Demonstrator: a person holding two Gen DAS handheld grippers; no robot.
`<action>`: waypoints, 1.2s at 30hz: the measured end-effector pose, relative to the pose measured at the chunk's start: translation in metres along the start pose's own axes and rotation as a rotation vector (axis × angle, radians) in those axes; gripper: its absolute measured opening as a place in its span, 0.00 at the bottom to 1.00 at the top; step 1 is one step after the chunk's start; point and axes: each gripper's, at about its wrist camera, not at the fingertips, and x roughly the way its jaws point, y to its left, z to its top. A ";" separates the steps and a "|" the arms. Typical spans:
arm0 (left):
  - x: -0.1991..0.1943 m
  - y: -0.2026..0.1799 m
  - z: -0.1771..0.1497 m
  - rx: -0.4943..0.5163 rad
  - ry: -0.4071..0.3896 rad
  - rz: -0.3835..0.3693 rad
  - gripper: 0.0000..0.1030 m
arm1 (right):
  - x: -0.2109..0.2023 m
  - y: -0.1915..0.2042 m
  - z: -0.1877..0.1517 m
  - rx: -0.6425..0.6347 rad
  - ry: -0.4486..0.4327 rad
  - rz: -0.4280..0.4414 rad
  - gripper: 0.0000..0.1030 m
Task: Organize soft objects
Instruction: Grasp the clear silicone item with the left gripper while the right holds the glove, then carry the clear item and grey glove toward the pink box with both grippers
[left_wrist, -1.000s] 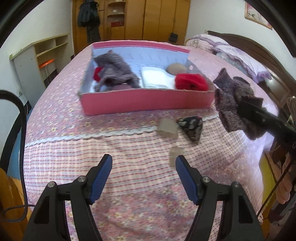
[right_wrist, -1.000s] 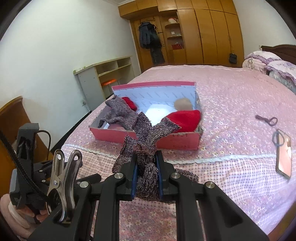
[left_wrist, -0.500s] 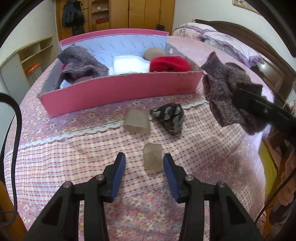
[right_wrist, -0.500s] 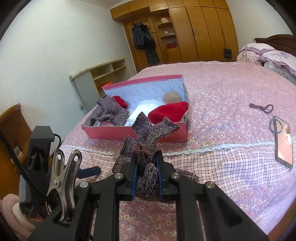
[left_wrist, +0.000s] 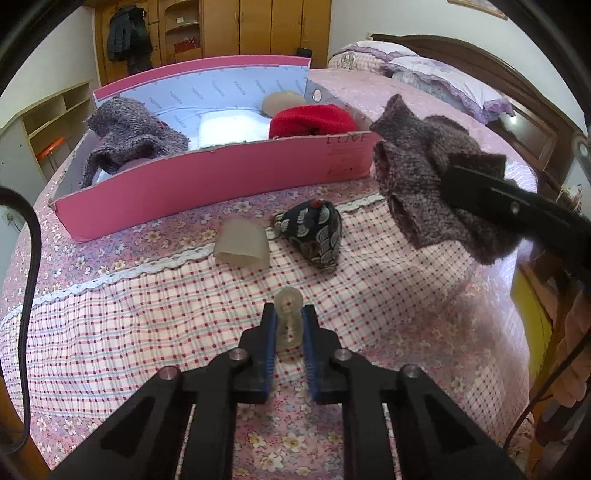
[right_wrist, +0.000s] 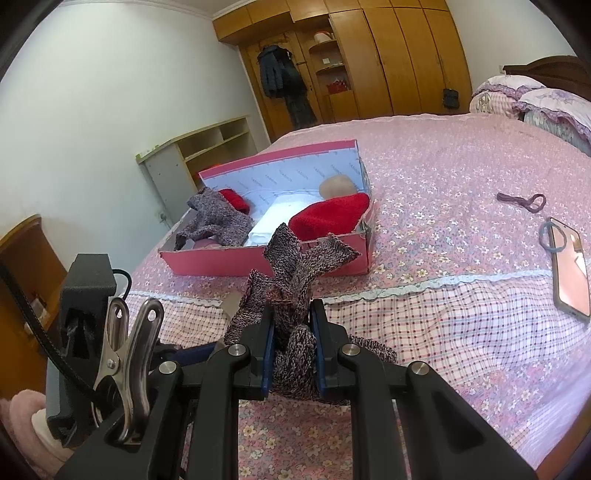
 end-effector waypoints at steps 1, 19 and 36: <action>0.000 -0.001 -0.001 -0.001 -0.002 -0.002 0.11 | 0.000 0.000 0.000 0.002 -0.002 0.001 0.17; -0.049 0.033 -0.009 -0.057 -0.092 -0.016 0.10 | -0.008 0.013 0.004 -0.017 -0.021 0.009 0.17; -0.077 0.064 0.016 -0.097 -0.182 0.005 0.10 | -0.012 0.033 0.017 -0.100 -0.029 -0.008 0.17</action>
